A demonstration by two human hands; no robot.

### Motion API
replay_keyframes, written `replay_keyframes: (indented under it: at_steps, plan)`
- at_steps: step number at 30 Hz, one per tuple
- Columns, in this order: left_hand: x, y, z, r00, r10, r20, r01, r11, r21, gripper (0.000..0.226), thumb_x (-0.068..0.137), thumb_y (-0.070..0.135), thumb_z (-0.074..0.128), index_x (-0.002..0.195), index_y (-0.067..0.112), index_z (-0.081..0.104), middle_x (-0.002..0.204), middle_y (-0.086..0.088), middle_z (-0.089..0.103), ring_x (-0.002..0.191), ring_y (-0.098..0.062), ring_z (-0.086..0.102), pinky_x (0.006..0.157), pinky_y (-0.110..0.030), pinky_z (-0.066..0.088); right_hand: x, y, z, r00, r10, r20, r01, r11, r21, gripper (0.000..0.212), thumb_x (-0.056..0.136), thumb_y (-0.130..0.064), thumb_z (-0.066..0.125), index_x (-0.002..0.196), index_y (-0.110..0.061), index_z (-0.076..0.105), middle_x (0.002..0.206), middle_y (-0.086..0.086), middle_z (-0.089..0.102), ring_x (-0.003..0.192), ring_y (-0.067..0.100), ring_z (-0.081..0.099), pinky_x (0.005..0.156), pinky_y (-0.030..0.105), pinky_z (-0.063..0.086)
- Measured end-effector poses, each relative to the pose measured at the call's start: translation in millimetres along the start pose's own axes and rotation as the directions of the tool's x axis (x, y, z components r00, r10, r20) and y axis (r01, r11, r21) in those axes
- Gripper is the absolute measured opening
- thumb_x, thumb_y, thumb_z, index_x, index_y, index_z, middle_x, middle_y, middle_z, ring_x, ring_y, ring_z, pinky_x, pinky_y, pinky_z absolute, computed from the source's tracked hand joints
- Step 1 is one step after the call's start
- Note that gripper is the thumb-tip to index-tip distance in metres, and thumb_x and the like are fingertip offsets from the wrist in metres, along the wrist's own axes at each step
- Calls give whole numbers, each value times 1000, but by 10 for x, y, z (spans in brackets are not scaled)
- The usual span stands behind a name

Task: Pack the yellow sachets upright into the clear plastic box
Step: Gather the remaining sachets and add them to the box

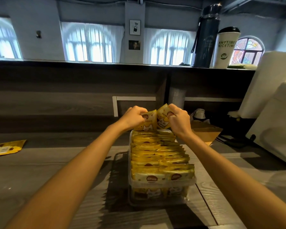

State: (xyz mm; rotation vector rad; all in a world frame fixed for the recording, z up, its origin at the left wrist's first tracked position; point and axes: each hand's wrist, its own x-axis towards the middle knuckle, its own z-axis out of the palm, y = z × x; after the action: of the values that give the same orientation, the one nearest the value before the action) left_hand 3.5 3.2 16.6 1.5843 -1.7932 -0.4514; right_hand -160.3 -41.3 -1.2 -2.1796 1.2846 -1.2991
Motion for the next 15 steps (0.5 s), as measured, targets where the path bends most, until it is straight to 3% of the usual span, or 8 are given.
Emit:
replay_keyframes:
  at_steps: [3, 8, 13, 15]
  plan:
    - [-25, -74, 27, 994, -69, 81, 66, 997, 33, 18, 90, 0, 48, 93, 7, 65, 102, -19, 64, 101, -30, 62, 88, -44, 51, 10, 8, -34, 1000, -29, -2, 29, 999, 43, 29, 89, 5, 38, 110, 1, 59, 109, 23, 63, 102, 35, 59, 89, 50, 53]
    - [-80, -160, 74, 990, -105, 99, 104, 994, 16, 22, 90, 0, 46, 100, 5, 65, 105, -22, 64, 104, -32, 60, 91, -45, 49, 45, 16, -38, 998, -58, -3, 58, 996, 62, 26, 90, 4, 38, 101, 4, 62, 100, 23, 65, 94, 34, 62, 81, 47, 56]
    - [-78, -189, 111, 984, -111, 143, 105, 993, 49, 24, 92, 0, 45, 103, 9, 64, 103, -14, 62, 102, -26, 58, 88, -40, 48, 68, 28, 6, 969, -25, 247, 64, 986, -152, 35, 90, 0, 39, 117, -4, 62, 114, 18, 65, 105, 33, 60, 79, 31, 46]
    - [-81, -214, 133, 989, -103, 108, 98, 994, 53, 22, 92, 4, 48, 110, 10, 60, 107, -10, 60, 102, -20, 56, 84, -34, 47, 62, 18, 40, 933, 2, 361, 71, 979, -189, 32, 94, -7, 40, 116, -7, 63, 114, 16, 65, 105, 31, 59, 80, 32, 45]
